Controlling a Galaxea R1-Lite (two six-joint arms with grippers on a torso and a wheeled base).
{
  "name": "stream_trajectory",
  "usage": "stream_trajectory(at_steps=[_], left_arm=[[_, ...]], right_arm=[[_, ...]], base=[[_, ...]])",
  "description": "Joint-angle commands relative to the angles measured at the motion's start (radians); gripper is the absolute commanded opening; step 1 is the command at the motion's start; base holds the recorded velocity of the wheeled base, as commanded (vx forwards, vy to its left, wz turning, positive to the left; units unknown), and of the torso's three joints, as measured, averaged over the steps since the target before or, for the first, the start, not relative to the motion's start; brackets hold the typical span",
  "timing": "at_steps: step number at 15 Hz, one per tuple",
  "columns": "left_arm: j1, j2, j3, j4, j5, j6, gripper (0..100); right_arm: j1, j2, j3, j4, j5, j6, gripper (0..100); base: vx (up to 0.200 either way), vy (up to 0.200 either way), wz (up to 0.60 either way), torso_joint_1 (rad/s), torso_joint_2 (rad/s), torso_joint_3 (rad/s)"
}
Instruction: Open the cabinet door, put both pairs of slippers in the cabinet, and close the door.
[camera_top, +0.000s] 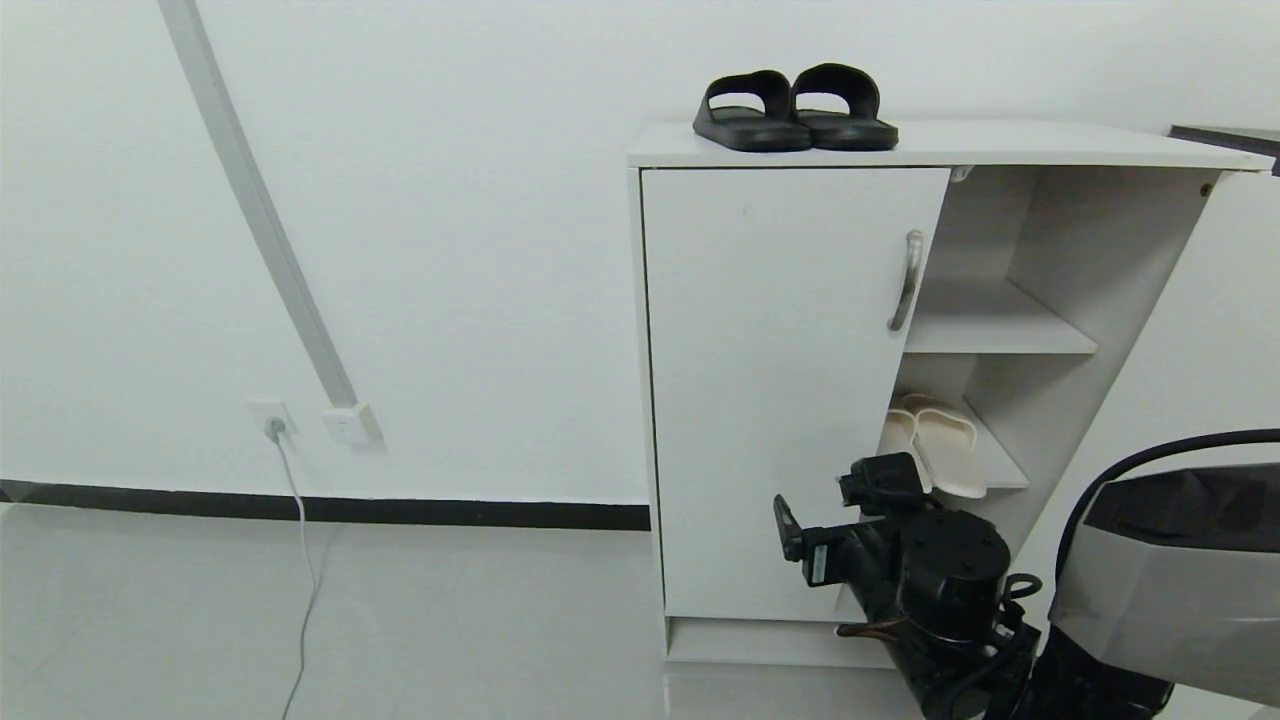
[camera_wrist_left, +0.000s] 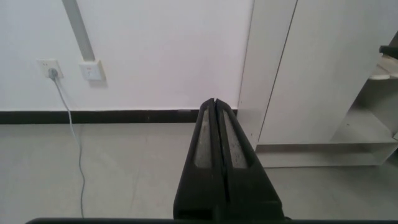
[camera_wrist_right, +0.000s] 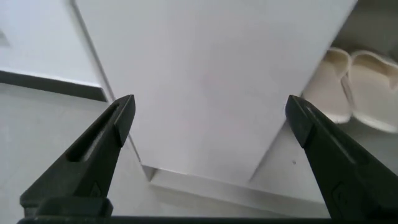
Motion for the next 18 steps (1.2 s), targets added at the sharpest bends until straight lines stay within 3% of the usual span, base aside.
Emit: stream_trajectory(at_steps=[1, 14, 18], left_arm=[[-0.001, 0.001, 0.000, 0.001, 0.000, -0.002, 0], [-0.001, 0.001, 0.000, 0.001, 0.000, 0.001, 0], [-0.001, 0.001, 0.000, 0.001, 0.000, 0.001, 0]], right_arm=[[0.002, 0.002, 0.005, -0.001, 0.000, -0.005, 100], [-0.004, 0.031, 0.008, -0.001, 0.015, -0.004, 100], [-0.004, 0.042, 0.005, -0.001, 0.015, -0.004, 100]], base=[[0.000, 0.000, 0.00, 0.000, 0.00, 0.000], [0.000, 0.000, 0.00, 0.000, 0.00, 0.000], [0.000, 0.000, 0.00, 0.016, -0.25, -0.278]])
